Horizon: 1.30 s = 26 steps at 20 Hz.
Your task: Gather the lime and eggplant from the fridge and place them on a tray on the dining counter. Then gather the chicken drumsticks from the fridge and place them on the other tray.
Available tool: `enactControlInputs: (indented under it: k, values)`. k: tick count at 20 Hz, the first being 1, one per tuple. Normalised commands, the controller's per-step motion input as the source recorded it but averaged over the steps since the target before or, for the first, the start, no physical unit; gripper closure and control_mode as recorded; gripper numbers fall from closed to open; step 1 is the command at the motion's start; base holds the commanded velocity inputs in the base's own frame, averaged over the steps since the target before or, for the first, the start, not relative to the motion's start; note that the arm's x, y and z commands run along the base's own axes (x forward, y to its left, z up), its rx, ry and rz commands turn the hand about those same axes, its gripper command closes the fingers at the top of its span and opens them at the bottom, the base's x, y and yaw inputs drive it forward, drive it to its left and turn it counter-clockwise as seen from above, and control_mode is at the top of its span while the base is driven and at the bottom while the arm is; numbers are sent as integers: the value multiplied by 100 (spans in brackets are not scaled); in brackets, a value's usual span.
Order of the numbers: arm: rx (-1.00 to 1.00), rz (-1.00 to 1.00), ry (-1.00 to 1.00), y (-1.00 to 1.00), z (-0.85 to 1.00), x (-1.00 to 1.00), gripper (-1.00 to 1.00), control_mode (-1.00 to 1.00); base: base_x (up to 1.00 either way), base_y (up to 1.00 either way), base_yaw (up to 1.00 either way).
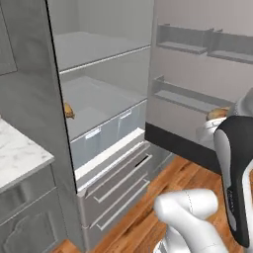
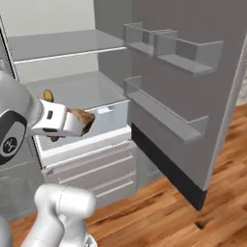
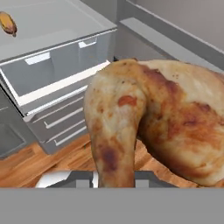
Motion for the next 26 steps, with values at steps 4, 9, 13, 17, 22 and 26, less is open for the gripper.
enactControlInputs:
  k: [4, 9, 13, 17, 22, 26]
  values:
    - [0, 0, 0, 0, 0, 0, 100, 100, -92, 0, -80]
    - [0, 0, 0, 0, 0, 0, 100, 100, -95, 0, -75]
    - [0, 0, 0, 0, 0, 0, 100, 100, -85, -12, -71]
    - [0, 0, 0, 0, 0, 0, 100, 100, -73, -25, -66]
    - [0, 0, 0, 0, 0, 0, 100, 100, -25, -38, -53]
    - [0, 0, 0, 0, 0, 0, 100, 100, 16, -42, -23]
